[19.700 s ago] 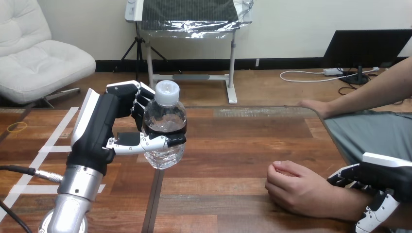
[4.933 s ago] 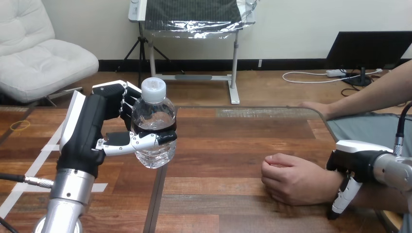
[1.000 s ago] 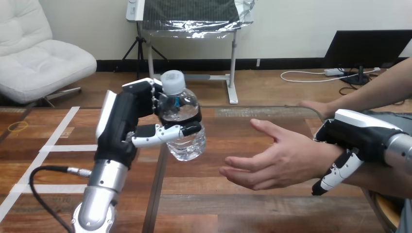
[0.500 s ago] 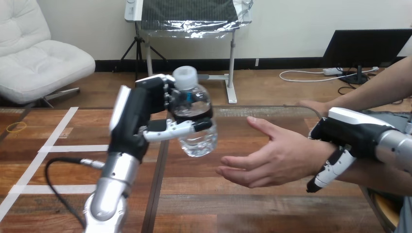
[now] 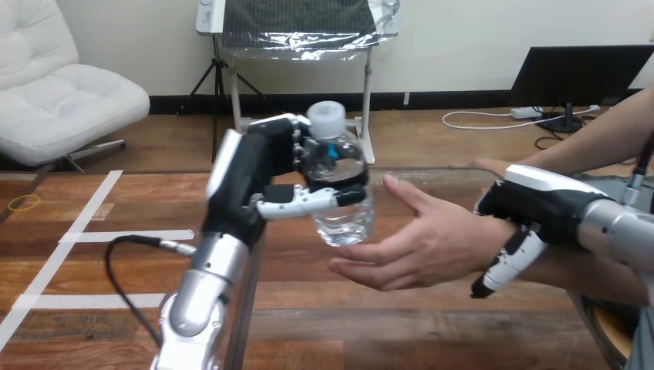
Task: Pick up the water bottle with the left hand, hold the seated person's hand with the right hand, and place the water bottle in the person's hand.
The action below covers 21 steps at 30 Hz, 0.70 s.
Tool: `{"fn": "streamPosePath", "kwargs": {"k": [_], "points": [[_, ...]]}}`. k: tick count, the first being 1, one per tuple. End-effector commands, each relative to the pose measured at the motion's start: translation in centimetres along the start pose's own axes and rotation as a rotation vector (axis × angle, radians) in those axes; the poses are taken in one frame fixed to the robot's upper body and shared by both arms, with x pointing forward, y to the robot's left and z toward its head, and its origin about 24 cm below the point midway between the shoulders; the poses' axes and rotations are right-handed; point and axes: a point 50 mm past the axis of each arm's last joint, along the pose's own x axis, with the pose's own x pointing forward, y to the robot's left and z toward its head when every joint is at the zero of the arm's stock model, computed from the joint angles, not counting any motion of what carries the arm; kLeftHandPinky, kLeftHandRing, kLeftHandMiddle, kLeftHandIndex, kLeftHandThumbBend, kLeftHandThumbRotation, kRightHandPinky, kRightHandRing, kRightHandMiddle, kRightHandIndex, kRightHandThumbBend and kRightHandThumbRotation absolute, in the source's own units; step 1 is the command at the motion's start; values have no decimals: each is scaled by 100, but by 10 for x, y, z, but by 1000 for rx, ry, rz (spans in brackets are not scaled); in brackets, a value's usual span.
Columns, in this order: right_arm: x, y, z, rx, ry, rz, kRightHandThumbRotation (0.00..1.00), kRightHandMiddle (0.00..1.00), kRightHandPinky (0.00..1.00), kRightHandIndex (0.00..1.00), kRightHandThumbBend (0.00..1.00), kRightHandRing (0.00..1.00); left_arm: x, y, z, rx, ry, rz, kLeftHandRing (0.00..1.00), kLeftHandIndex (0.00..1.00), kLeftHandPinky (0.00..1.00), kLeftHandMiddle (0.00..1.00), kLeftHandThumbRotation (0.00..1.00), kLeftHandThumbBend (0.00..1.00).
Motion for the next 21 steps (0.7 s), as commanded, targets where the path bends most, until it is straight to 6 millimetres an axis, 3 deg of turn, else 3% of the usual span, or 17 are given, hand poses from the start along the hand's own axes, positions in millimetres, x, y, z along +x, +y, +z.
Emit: {"fn": "streamPosePath", "kwargs": {"k": [1,13,21], "points": [[7,-16,19,-1,-41,-46,0,34,18,36,84,26,26,-9,21,-17,-112,-26,33,40,28,38,0,73],[10,-20,28,-6,-56,-42,0,43,25,39,83,34,31,-24,18,-50,-82,-61,34,41,28,39,0,73],[12,-23,34,-14,-71,-46,0,59,40,39,83,53,33,-32,16,-79,-55,-90,33,41,27,38,0,73]]}}
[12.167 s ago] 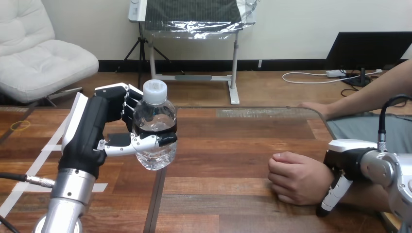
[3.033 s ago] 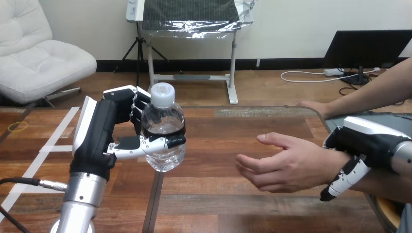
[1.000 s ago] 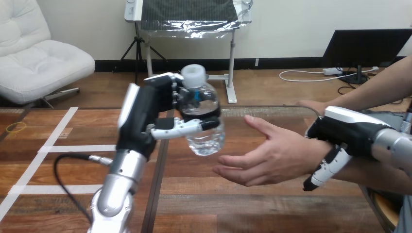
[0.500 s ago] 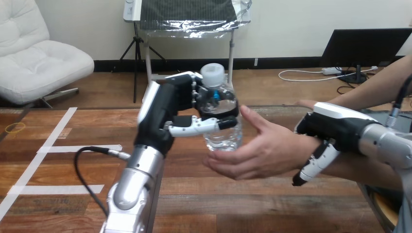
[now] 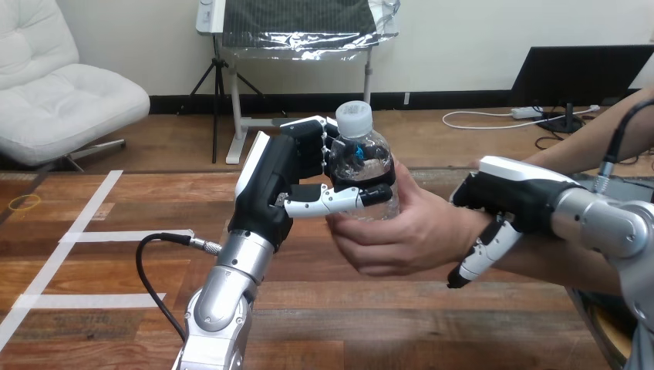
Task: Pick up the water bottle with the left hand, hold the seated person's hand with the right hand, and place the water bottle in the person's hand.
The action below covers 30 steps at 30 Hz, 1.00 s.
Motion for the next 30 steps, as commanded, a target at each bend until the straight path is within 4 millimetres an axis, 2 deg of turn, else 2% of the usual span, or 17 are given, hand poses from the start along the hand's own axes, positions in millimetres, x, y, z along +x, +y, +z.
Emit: {"fn": "streamPosePath", "kwargs": {"k": [1,4,7,13,30], "points": [[3,-19,14,-6,-31,-59,0,59,40,39,83,54,24,-10,19,-10,-75,-52,33,41,27,38,0,74],[3,-20,16,-8,-34,-59,0,58,40,40,83,53,24,-12,18,-8,-74,-57,33,41,27,38,0,74],[4,-21,17,-6,-37,-58,0,51,33,40,83,44,24,-14,17,-15,-64,-63,34,41,28,39,0,75],[5,-22,20,-11,-36,-58,0,44,28,41,83,37,22,-17,14,-29,-47,-70,34,41,29,40,0,75],[6,-22,19,-7,-33,-54,0,42,26,43,84,34,19,-21,9,-44,-25,-85,35,42,30,40,0,74]]}}
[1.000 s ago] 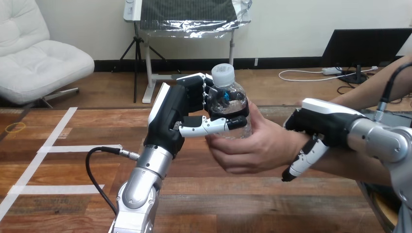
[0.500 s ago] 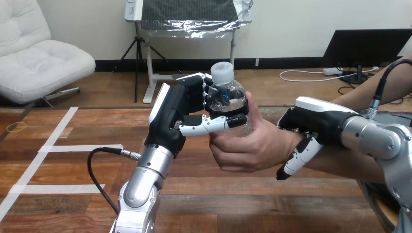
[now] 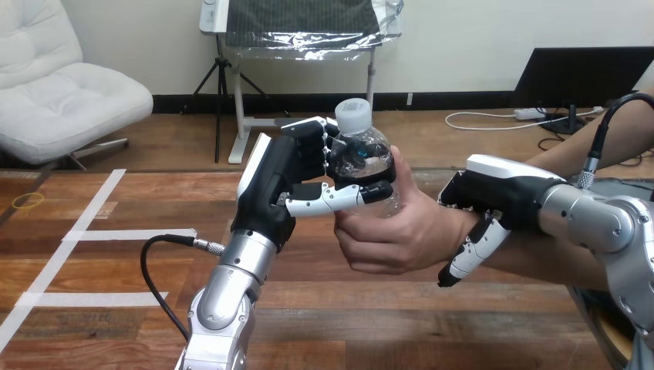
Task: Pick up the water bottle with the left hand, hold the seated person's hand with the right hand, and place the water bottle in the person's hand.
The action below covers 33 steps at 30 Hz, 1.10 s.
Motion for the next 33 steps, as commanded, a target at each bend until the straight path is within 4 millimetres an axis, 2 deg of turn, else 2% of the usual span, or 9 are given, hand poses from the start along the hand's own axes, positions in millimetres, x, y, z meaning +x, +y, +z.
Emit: {"fn": "streamPosePath", "kwargs": {"k": [1,15,18,21,27,29,33], "points": [[0,-22,11,-3,-23,-69,0,42,26,43,84,35,17,-18,12,-16,-45,-80,35,42,30,40,0,74],[0,-19,8,-7,-19,-58,0,46,27,41,84,37,16,-16,13,-3,-60,-82,35,42,30,40,0,73],[0,-18,6,-6,-19,-51,0,46,28,41,84,38,15,-15,13,7,-48,-88,37,43,32,42,0,72],[-1,-17,5,-6,-17,-42,0,44,27,40,85,36,14,-13,14,23,-45,-92,42,49,35,48,5,71],[-2,-16,2,-15,-7,-9,3,43,27,40,85,35,11,-9,16,48,-57,-70,52,59,42,58,29,73],[-3,-15,1,-18,-3,4,6,44,27,42,84,36,11,-8,17,52,-58,-61,56,63,45,63,42,73],[-5,-14,-1,-19,4,50,11,44,27,45,84,35,8,-3,18,60,-69,-19,60,66,48,66,54,73]]}}
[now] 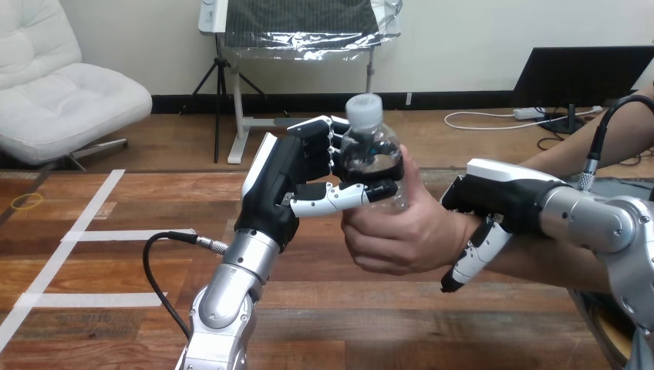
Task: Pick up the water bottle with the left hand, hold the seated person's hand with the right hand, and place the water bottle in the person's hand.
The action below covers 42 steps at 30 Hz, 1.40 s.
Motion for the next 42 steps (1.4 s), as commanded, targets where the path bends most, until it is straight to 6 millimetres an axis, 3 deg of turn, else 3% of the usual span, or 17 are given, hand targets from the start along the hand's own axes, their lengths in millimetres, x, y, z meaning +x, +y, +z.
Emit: {"fn": "streamPosePath", "kwargs": {"k": [1,9,17,30,36,42], "points": [[-6,-15,0,-6,2,11,13,44,26,47,84,35,7,0,16,36,-72,4,61,66,49,67,58,72],[-9,-15,-7,43,44,151,26,55,35,64,84,45,2,11,19,47,-94,58,65,67,54,70,75,68],[-14,-17,-11,49,93,221,35,72,52,79,97,65,-2,21,23,67,-120,94,66,66,57,70,81,68],[-21,-20,-20,65,140,296,40,92,70,92,100,89,-10,37,37,121,-180,153,73,67,70,73,86,66],[-25,-21,-25,57,146,279,55,93,68,94,100,90,-15,43,42,128,-196,172,78,67,78,77,86,63],[-29,-22,-30,69,140,249,78,92,64,95,100,87,-21,47,47,114,-213,198,78,65,80,77,85,58]]}}
